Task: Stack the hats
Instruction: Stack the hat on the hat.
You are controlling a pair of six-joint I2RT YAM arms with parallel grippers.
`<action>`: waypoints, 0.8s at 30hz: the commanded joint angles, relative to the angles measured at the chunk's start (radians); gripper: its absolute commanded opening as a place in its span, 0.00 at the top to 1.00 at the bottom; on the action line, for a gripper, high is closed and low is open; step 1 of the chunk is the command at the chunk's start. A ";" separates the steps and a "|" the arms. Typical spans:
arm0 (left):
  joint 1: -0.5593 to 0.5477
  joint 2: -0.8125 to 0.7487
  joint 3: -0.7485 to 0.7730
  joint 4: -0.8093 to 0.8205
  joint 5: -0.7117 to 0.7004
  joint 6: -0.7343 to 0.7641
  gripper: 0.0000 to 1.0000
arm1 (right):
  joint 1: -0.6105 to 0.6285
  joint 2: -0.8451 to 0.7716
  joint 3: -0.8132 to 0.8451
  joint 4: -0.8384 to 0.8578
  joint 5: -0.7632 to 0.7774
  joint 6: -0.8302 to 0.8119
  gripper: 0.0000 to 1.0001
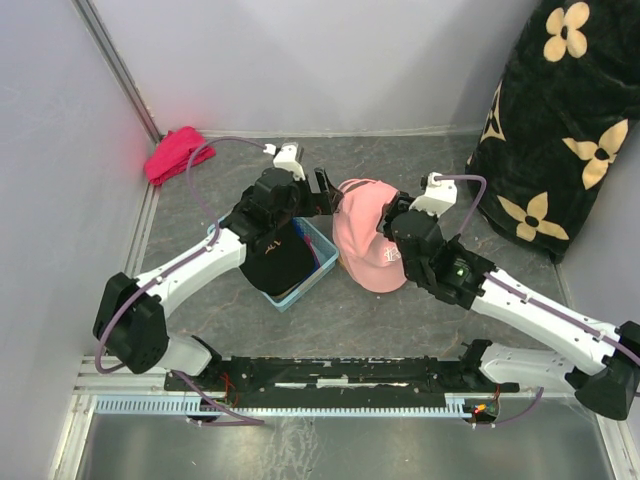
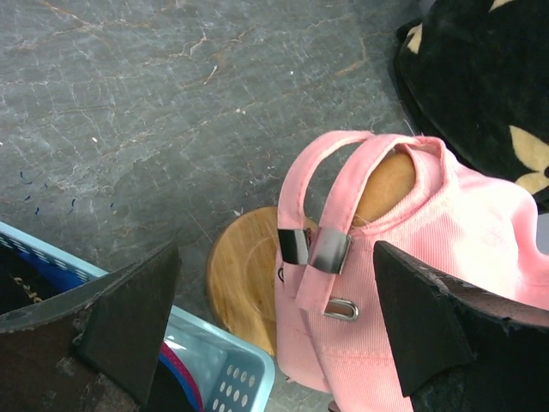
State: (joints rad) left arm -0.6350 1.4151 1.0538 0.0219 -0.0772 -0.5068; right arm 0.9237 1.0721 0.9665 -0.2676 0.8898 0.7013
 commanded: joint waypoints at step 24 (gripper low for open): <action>0.090 0.139 0.096 0.011 0.049 0.027 0.02 | -0.305 0.140 0.031 0.122 -0.428 0.028 0.43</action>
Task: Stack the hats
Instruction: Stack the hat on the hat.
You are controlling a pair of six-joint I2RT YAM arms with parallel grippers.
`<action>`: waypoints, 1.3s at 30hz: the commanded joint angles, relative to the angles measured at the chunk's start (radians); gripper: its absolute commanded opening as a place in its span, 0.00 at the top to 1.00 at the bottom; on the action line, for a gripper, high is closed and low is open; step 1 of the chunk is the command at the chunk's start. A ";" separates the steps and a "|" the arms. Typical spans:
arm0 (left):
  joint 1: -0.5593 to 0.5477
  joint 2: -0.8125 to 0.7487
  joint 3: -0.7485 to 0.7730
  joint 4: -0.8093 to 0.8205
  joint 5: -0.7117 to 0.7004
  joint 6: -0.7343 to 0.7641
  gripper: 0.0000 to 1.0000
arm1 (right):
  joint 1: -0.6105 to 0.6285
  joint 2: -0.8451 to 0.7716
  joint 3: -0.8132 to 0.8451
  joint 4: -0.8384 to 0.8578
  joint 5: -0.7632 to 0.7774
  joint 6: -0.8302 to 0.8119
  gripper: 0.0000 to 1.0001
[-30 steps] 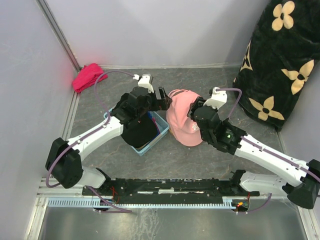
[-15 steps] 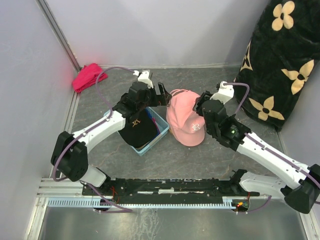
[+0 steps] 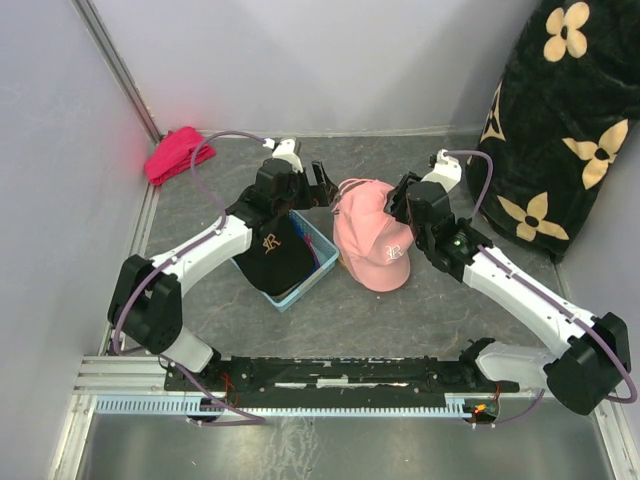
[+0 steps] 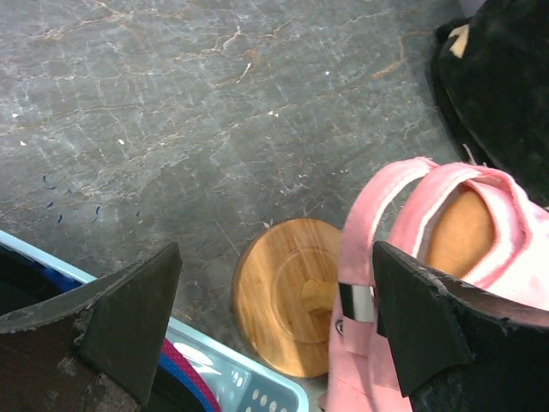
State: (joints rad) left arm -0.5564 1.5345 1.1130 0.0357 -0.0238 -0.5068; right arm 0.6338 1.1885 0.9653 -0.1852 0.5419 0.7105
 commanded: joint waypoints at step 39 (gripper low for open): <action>0.133 -0.163 -0.087 0.166 0.521 -0.042 0.23 | -0.022 -0.085 0.044 -0.005 -0.081 -0.095 0.35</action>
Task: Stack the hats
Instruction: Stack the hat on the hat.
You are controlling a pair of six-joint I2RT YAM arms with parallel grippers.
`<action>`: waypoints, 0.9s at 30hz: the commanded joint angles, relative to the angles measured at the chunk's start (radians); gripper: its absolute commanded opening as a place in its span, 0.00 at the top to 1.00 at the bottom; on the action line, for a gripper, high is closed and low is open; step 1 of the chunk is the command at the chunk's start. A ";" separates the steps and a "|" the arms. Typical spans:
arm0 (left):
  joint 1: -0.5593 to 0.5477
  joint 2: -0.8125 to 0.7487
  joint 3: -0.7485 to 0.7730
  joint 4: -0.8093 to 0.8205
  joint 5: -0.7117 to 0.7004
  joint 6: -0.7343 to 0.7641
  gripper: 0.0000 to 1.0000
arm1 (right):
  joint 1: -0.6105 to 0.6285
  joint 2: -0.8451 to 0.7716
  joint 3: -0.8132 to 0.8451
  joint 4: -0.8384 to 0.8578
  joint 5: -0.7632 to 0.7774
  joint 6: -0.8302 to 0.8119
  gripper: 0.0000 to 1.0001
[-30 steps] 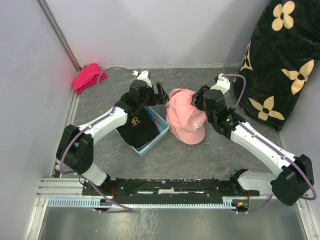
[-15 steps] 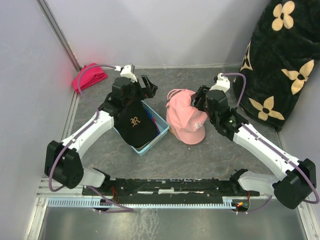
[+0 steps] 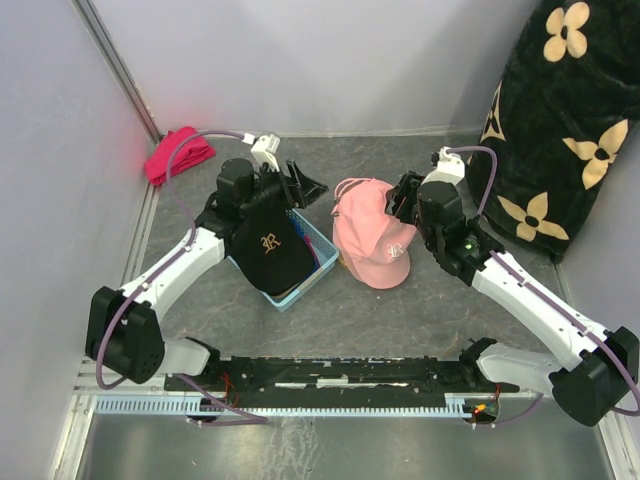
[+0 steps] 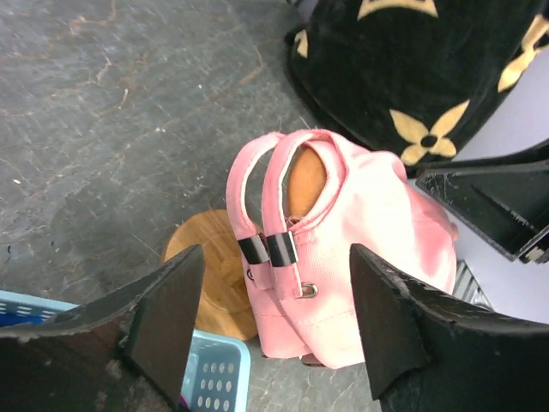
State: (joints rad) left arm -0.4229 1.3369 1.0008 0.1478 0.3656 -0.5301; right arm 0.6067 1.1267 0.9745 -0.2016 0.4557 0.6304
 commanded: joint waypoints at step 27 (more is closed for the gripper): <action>-0.037 0.231 0.119 0.121 0.250 -0.046 0.34 | 0.004 0.013 0.041 0.027 -0.030 -0.018 0.36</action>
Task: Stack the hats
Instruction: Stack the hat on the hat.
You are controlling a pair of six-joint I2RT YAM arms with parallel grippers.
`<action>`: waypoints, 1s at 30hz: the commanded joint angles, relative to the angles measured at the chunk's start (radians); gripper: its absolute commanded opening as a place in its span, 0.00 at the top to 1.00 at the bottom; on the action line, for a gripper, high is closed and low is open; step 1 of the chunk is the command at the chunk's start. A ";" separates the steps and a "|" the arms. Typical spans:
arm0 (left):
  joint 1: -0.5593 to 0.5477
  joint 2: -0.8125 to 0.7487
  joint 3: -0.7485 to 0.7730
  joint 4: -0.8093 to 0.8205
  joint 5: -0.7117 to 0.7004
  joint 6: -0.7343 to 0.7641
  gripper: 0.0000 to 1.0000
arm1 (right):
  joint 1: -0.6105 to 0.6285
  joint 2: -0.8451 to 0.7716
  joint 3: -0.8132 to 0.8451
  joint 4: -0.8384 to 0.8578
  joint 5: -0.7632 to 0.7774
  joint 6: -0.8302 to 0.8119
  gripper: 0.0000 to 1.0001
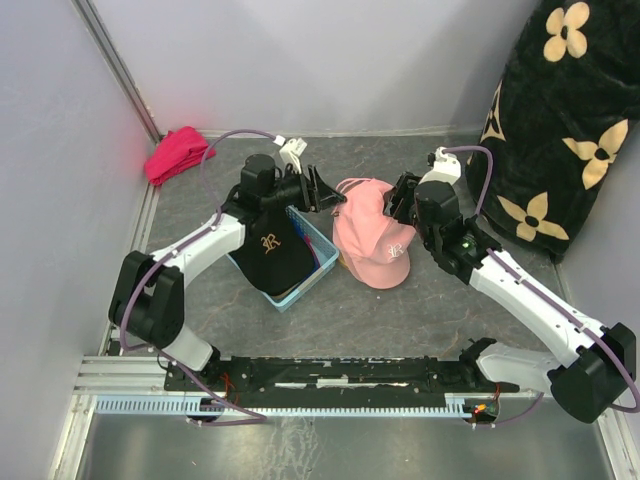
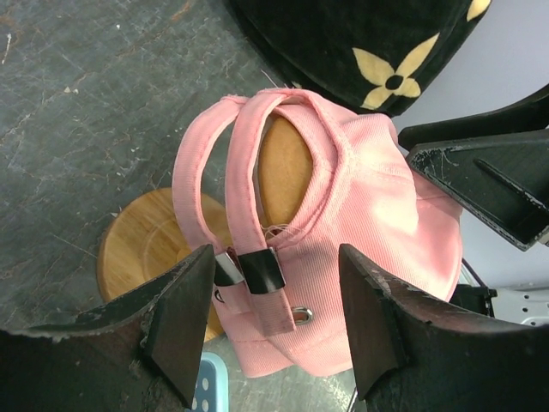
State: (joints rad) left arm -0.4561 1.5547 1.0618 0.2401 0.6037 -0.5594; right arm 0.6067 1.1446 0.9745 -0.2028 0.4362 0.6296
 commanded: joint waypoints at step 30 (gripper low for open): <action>0.011 0.089 0.047 0.127 0.054 -0.070 0.90 | 0.004 0.004 0.041 0.023 -0.013 -0.022 0.36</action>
State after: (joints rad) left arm -0.4492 1.6302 1.1099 0.3244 0.6559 -0.5861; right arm 0.6067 1.1519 0.9760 -0.2028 0.4221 0.6224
